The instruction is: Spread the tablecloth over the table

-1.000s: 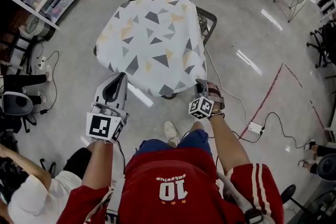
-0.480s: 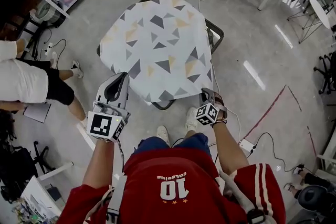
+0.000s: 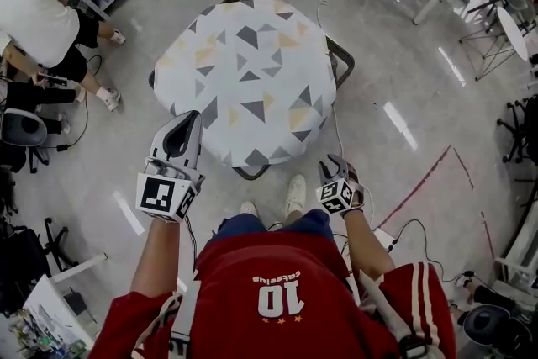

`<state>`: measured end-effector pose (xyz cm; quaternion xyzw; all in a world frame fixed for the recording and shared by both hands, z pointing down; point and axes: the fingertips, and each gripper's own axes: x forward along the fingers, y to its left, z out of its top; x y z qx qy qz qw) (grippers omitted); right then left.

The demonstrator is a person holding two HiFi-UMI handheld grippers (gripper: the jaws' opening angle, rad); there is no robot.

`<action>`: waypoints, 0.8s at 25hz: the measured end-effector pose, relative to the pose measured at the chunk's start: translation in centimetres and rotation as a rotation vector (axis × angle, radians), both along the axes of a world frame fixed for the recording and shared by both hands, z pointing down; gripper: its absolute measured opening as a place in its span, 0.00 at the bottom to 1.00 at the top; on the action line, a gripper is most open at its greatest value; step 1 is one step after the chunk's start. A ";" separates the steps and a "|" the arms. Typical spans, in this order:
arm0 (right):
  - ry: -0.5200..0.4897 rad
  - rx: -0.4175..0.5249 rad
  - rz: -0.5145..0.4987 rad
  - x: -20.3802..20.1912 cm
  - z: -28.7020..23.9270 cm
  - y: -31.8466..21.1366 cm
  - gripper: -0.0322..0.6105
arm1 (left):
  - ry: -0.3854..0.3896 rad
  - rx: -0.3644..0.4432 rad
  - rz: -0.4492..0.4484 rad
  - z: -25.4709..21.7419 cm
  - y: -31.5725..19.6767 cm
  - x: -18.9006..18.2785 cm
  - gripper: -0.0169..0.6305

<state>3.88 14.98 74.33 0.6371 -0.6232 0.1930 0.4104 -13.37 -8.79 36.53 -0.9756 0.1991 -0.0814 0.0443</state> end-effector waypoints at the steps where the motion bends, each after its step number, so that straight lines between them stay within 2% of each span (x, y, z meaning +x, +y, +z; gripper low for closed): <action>1: -0.010 0.012 0.016 0.5 -0.4 0.2 0.24 | 0.003 0.001 0.001 0.0 -0.1 0.1 0.04; 3: -0.034 0.067 0.055 1.7 -2.1 -0.1 0.25 | 0.010 0.000 0.005 0.0 -0.3 0.4 0.04; 6: -0.110 0.222 0.142 4.2 -6.7 -1.9 0.27 | 0.025 -0.006 0.010 0.2 -0.3 0.6 0.04; 10: -0.339 0.452 0.267 7.7 -14.0 -5.4 0.34 | 0.038 -0.013 0.014 0.1 -0.1 0.9 0.04; 14: -0.529 0.633 0.294 9.0 -20.5 -7.9 0.38 | 0.038 -0.009 0.021 -0.5 0.4 1.1 0.04; 17: -0.578 0.682 0.258 8.6 -23.1 -9.3 0.39 | 0.061 -0.002 0.008 -0.8 0.2 0.8 0.04; 20: -0.589 0.655 0.230 7.6 -22.9 -9.5 0.40 | 0.089 -0.026 -0.006 -0.8 0.3 -0.2 0.04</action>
